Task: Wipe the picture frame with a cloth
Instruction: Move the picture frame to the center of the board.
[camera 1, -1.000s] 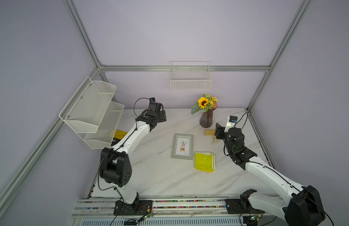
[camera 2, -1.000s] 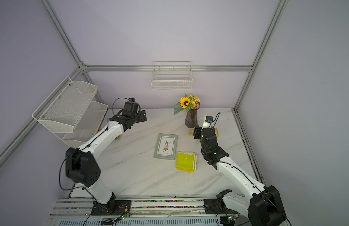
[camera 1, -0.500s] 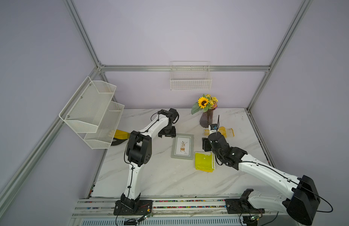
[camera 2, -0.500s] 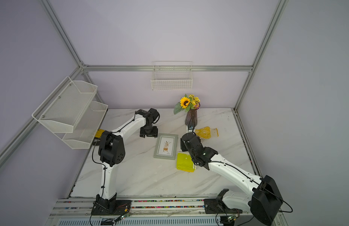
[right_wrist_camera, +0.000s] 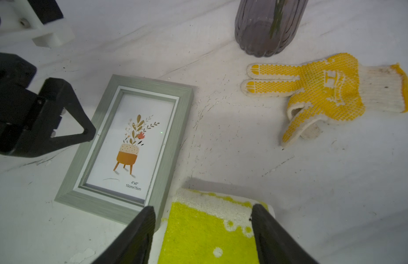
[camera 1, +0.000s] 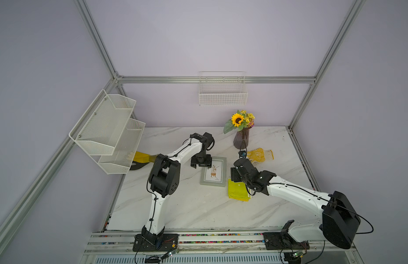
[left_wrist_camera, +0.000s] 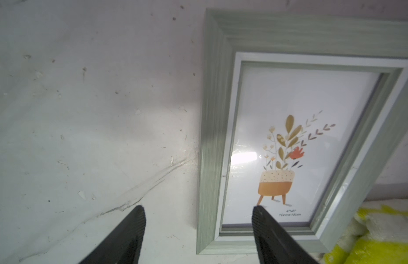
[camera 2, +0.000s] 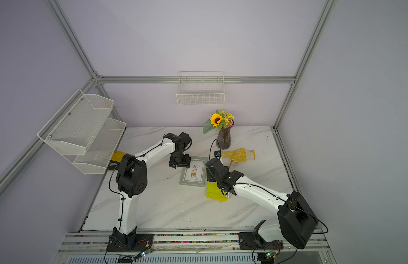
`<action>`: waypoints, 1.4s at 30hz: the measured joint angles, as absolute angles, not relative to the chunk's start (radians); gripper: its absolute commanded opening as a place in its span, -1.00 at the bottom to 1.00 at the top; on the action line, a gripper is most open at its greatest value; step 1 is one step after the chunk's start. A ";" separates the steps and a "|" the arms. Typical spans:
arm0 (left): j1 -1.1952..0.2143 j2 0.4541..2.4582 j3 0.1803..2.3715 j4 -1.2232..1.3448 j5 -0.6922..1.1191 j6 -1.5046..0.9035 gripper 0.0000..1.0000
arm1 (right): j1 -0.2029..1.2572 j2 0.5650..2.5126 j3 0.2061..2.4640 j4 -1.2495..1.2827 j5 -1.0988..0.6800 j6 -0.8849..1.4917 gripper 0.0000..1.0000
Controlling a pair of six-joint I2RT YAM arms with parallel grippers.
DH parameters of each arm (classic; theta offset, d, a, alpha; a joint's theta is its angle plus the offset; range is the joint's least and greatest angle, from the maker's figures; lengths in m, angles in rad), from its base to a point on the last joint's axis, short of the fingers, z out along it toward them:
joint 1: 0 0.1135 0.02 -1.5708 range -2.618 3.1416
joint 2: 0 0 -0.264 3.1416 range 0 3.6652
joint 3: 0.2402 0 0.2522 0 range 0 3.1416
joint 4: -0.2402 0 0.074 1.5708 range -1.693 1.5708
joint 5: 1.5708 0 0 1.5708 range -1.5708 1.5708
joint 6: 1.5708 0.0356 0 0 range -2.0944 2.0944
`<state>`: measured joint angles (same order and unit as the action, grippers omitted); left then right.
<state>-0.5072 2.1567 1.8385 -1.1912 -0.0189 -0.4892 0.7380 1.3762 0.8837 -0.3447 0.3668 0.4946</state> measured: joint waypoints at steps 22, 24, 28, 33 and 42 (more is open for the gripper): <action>-0.527 2.113 1.632 -1.007 -0.039 -0.517 0.23 | 0.738 1.431 0.882 -0.328 0.276 0.521 0.41; -0.532 2.103 1.616 -0.995 -0.039 -0.517 0.20 | 0.738 1.464 0.883 -0.333 0.265 0.528 0.42; -0.548 2.087 1.589 -0.982 -0.039 -0.524 0.06 | 0.738 1.515 0.882 -0.345 0.232 0.547 0.50; -0.566 2.072 1.562 -0.976 -0.038 -0.534 -0.16 | 0.747 1.526 0.876 -0.361 0.212 0.575 0.50; -0.572 2.058 1.540 -0.962 -0.031 -0.542 -0.58 | 0.856 1.563 0.894 -0.463 0.219 0.648 0.50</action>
<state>-0.5716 2.0583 1.5398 -0.9615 -0.0311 -0.5423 0.8562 1.5635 0.8940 -0.4633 0.2188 0.6476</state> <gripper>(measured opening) 0.253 0.750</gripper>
